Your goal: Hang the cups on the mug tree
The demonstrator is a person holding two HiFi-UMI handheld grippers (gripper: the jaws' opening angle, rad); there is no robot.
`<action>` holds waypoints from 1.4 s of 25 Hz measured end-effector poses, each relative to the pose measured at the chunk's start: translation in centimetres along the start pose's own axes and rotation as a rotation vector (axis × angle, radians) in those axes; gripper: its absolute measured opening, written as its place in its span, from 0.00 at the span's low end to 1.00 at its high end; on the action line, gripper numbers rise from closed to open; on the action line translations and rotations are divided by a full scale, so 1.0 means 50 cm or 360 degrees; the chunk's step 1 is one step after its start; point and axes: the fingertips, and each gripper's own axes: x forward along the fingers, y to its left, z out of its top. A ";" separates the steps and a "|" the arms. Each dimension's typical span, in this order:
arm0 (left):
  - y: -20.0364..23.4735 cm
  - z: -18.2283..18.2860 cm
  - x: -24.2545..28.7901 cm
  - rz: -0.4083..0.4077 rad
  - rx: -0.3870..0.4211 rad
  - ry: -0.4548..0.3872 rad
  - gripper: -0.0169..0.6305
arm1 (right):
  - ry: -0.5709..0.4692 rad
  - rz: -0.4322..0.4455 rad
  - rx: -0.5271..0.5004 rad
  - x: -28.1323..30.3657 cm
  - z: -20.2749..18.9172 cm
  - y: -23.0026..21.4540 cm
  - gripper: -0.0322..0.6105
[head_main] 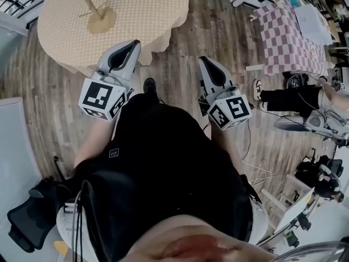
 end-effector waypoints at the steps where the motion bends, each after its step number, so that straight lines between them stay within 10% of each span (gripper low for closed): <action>1: 0.021 0.004 0.014 0.0005 -0.0005 0.0001 0.04 | 0.0009 0.0014 0.0001 0.029 0.007 -0.006 0.08; 19: 0.173 -0.001 0.239 0.0039 -0.0038 0.0085 0.04 | 0.0148 0.0329 -0.0069 0.370 0.071 -0.132 0.08; 35: 0.276 0.029 0.435 0.0956 -0.0209 0.0031 0.04 | 0.0319 0.1165 -0.0208 0.571 0.117 -0.349 0.09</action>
